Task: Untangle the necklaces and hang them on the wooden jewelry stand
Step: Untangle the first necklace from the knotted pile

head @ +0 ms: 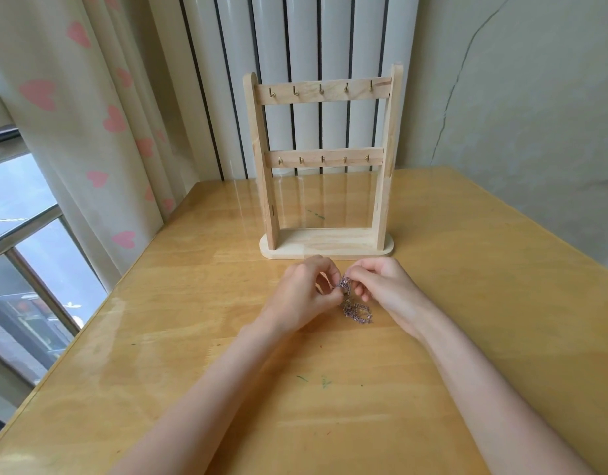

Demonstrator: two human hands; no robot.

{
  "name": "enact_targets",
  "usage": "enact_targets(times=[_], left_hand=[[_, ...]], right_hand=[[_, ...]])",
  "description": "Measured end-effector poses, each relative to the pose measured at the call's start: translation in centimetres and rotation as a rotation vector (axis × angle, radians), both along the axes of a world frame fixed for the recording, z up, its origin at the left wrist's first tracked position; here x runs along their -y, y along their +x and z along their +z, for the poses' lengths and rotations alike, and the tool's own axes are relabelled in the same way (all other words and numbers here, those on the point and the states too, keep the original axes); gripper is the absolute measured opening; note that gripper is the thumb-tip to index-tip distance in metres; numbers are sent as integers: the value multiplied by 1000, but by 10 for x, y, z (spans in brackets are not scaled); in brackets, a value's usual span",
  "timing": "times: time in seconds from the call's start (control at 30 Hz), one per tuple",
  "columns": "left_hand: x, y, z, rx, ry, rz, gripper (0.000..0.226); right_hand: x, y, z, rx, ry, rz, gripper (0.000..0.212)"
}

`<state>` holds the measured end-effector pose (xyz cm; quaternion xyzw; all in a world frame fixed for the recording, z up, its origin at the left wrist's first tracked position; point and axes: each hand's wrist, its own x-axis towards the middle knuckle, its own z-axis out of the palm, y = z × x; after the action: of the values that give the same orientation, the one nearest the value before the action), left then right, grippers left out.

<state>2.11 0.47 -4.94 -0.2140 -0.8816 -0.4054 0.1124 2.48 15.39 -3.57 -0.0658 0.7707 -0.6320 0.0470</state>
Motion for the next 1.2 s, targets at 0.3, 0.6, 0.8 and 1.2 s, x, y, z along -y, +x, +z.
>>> enact_targets(times=[0.3,0.6,0.8,1.2], left_hand=[[9,0,10,234,194,-3,11],[1,2,4,90,-55,-27,14],[0,4,10,-1,-88,-1,9],[6,-3,7,-18,-147,0,10]], right_hand=[[-6,0,2,-7,221,-10,11],[-1,0,-2,108,6,-10,16],[-5,-1,0,201,-243,116,15],[-12,-2,0,-2,141,44,7]])
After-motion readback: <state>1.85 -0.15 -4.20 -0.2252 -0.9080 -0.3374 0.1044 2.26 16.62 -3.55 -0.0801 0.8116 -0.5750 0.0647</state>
